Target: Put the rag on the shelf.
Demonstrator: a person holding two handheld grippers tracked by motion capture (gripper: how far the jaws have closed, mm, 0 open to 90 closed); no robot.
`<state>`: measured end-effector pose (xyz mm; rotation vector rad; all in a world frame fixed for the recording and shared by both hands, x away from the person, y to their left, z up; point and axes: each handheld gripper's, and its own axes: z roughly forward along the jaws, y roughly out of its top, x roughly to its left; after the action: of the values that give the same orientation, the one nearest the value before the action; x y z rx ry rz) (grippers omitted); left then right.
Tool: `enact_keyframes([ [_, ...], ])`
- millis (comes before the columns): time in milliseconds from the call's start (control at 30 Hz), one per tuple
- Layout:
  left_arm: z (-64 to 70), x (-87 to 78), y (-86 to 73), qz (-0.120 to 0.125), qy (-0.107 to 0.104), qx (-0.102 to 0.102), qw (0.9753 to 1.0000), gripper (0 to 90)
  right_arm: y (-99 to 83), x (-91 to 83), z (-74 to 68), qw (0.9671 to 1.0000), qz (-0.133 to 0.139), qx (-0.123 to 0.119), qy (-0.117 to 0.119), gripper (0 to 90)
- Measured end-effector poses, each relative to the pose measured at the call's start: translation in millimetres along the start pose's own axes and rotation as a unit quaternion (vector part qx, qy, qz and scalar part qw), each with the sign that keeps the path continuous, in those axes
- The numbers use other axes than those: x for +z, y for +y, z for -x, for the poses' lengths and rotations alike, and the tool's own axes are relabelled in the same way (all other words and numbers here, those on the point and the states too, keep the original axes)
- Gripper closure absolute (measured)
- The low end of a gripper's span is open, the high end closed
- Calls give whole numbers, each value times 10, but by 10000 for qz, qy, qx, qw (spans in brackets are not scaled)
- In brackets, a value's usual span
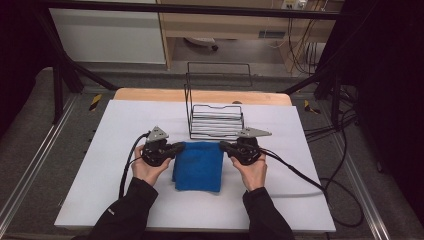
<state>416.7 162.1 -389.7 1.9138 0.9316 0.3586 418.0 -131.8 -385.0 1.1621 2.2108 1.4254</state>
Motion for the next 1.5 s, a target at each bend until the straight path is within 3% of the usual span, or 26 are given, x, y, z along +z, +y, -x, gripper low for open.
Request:
enact_keyframes([
  [633,142,-202,152,597,-7,91,9982,838,207,-301,-113,9977,533,-419,-92,871],
  [1167,239,-301,339,1091,-29,231,9938,839,370,-583,-193,9926,1029,-633,-151,872],
  [1500,299,-354,546,1439,9,320,9891,839,498,-743,-199,9882,1338,-709,-238,872],
])
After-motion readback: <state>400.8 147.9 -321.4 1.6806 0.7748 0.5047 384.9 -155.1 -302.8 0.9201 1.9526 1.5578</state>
